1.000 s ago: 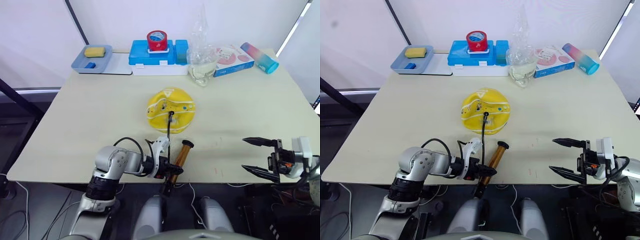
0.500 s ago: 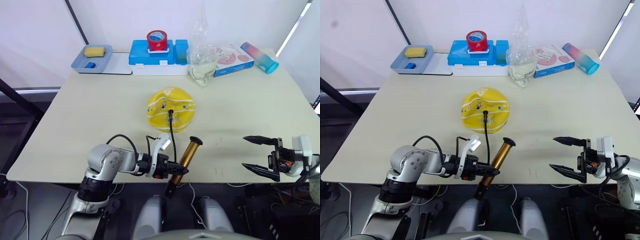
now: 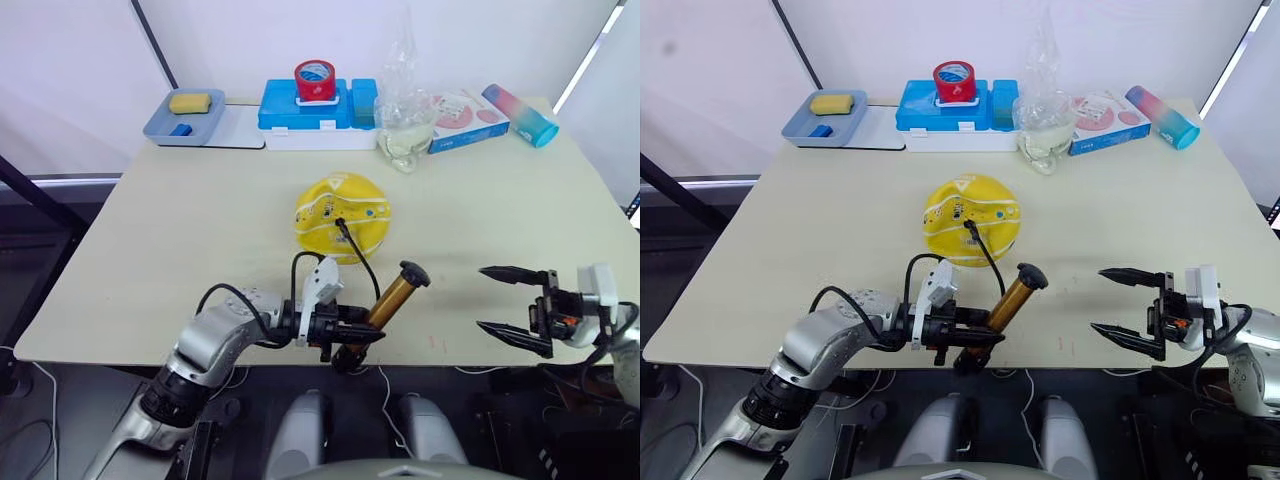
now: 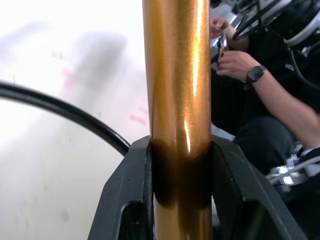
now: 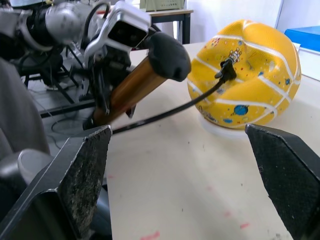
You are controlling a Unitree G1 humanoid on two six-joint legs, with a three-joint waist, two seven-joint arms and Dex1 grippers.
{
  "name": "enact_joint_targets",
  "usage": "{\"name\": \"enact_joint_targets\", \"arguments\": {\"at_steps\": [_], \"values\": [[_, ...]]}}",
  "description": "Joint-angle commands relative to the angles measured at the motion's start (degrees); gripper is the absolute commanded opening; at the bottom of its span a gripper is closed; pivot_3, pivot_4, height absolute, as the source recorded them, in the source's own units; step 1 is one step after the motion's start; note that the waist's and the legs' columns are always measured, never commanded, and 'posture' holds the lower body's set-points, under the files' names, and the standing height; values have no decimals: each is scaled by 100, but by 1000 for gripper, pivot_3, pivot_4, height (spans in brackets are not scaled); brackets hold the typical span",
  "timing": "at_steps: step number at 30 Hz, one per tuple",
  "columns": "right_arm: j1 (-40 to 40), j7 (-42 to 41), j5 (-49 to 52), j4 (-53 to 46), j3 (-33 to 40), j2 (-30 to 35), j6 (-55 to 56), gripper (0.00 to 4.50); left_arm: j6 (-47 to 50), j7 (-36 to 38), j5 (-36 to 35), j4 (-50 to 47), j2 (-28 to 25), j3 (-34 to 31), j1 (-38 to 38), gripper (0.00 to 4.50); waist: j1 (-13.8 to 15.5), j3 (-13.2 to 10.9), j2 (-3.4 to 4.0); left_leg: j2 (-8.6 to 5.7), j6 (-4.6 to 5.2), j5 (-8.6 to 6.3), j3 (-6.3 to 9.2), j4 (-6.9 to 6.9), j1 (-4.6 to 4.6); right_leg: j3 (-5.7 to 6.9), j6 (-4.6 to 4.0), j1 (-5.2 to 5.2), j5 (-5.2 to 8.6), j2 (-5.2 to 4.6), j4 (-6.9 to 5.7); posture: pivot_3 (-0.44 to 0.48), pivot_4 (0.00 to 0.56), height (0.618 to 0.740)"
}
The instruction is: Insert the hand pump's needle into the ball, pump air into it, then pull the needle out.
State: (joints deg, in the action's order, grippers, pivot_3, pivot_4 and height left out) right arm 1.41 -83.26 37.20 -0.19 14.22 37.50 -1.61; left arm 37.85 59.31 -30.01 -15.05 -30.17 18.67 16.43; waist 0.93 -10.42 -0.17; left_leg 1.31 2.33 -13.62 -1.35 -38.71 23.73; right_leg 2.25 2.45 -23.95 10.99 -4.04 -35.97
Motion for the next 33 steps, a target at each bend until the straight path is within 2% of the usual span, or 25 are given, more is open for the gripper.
{"name": "enact_joint_targets", "arguments": {"at_steps": [1,9,15,18,33], "values": [[33,352,295,-564,27,-3,-405,4500,-1190,364,335,204,257,110,-54,1037,2,0,0,1,0,0,1,0,1,1,0,-1,0,0,0,0,150,739],[-272,1212,901,-1625,-51,-8,-1621,4500,-2858,669,1127,1400,901,389,119,1037,15,0,-1,0,1,0,2,0,3,4,1,-1,0,1,1,0,150,739],[-277,1860,1301,-2292,-176,-115,-2271,4500,-3846,765,1181,2234,1504,268,186,1037,11,0,-1,1,2,-1,2,0,4,4,2,-2,1,0,2,0,150,739],[-252,2350,1099,-2452,-338,-257,-2361,4500,-4338,998,1154,2634,1768,269,237,1037,7,0,-1,1,2,-1,4,0,4,8,2,-2,1,2,2,0,150,739],[63,2558,1084,-2615,-796,-575,-2273,4500,-5101,1692,1048,3986,2432,-27,688,1037,-2,-1,-3,-1,3,-1,5,-1,9,12,3,-4,1,4,3,0,150,739]]}}
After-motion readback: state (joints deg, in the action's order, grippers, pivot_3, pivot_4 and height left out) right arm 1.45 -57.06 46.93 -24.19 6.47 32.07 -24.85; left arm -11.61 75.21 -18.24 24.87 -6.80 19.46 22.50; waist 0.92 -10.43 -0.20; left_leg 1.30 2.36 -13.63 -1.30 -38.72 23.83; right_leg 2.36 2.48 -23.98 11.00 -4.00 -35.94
